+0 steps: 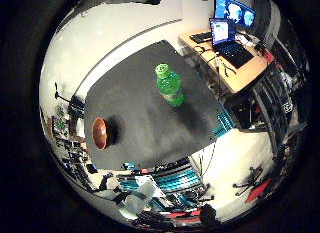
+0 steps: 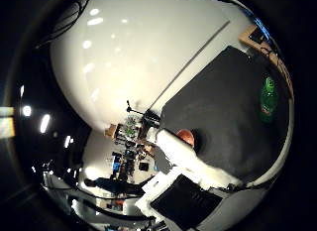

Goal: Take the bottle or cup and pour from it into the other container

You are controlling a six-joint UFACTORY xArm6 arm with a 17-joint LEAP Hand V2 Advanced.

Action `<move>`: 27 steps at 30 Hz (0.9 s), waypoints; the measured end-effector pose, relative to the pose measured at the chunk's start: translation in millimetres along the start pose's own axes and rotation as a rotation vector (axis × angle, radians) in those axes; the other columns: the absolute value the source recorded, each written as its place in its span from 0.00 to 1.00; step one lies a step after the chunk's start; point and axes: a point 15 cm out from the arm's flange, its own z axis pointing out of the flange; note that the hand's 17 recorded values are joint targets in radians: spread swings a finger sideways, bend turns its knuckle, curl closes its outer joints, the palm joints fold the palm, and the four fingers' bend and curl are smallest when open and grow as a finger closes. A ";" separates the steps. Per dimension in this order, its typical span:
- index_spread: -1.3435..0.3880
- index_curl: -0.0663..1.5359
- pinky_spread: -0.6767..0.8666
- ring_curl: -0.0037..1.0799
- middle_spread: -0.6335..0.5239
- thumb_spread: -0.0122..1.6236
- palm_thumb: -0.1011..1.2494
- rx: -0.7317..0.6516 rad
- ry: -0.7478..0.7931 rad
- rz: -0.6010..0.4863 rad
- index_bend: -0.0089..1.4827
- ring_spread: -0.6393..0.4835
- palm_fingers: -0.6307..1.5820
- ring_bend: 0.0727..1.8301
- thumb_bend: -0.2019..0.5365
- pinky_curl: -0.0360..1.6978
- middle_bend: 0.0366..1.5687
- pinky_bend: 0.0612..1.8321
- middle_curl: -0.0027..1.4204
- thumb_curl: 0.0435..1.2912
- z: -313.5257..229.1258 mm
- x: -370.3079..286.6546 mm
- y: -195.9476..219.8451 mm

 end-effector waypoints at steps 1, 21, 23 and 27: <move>0.60 0.22 0.73 0.23 0.54 0.64 0.42 0.013 -0.026 0.006 0.11 0.72 0.41 0.17 0.24 0.02 0.15 0.40 0.25 0.21 -0.5 3.2 -1.0; 0.62 0.22 0.75 0.21 0.56 0.63 0.40 0.110 -0.179 0.095 0.12 0.72 0.40 0.19 0.24 0.02 0.17 0.43 0.25 0.21 6.2 93.6 11.4; 0.62 0.22 0.75 0.21 0.56 0.64 0.40 0.108 -0.197 0.106 0.12 0.72 0.40 0.20 0.24 0.02 0.17 0.43 0.25 0.21 8.7 97.1 14.2; 0.62 0.22 0.74 0.21 0.56 0.64 0.40 0.104 -0.220 0.120 0.12 0.72 0.39 0.20 0.24 0.02 0.17 0.43 0.25 0.21 15.9 106.4 18.8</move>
